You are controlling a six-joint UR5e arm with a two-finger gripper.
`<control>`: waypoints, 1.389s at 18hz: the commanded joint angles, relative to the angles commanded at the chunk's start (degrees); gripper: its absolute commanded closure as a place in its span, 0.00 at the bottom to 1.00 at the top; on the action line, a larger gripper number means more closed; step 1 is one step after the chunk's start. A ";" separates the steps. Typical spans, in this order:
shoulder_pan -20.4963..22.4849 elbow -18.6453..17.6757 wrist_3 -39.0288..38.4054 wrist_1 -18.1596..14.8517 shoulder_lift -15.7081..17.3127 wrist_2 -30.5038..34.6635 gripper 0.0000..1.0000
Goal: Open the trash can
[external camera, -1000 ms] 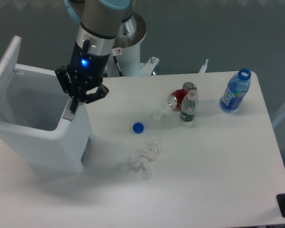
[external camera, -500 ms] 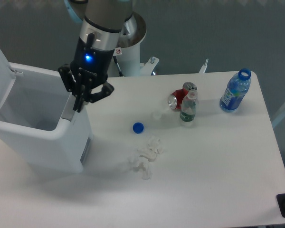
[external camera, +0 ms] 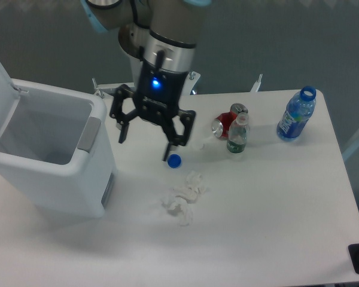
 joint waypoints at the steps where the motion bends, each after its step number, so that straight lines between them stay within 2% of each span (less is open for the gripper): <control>1: 1.05 0.00 2.20 -0.17 -0.44 1.84 0.00; 5: 3.17 1.40 3.80 -0.18 -4.48 7.73 0.00; 8: 3.00 2.45 8.53 -0.61 -8.96 17.47 0.00; 10: 2.64 4.03 9.61 -1.14 -10.99 21.10 0.00; 12: 2.64 4.31 11.70 -2.37 -12.04 21.63 0.00; 15: 3.26 4.74 19.69 -3.43 -13.54 22.51 0.00; 17: 3.70 5.01 21.38 -5.09 -14.51 26.01 0.00; 20: 3.44 5.18 22.00 -3.70 -17.22 26.91 0.00; 25: 3.26 4.66 21.74 -3.69 -16.88 27.00 0.00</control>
